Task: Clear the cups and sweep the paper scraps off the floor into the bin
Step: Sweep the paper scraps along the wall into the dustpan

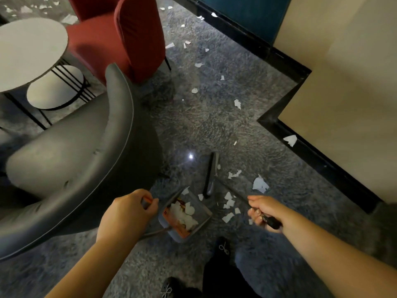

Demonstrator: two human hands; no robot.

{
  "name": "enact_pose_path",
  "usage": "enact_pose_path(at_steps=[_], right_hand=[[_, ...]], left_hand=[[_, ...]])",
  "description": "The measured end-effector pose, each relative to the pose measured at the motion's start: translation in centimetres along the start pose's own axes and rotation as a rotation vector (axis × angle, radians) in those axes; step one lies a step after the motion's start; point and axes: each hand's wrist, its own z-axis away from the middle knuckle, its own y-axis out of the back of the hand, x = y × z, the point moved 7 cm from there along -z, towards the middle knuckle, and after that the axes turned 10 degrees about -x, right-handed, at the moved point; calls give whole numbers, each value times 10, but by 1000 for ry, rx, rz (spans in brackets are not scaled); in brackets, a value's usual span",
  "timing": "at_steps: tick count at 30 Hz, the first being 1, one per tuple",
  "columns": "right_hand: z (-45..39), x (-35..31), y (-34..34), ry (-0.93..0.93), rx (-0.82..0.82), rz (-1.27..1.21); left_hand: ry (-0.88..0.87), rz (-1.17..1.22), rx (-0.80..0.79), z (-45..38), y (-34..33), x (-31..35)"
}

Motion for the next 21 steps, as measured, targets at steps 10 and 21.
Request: enact_pose_path(at_steps=[10, 21], right_hand=[[41, -14, 78, 60, 98, -123], [54, -8, 70, 125, 90, -105]], left_hand=[[-89, -33, 43, -19, -7, 70], [-140, -138, -34, -34, 1, 97]])
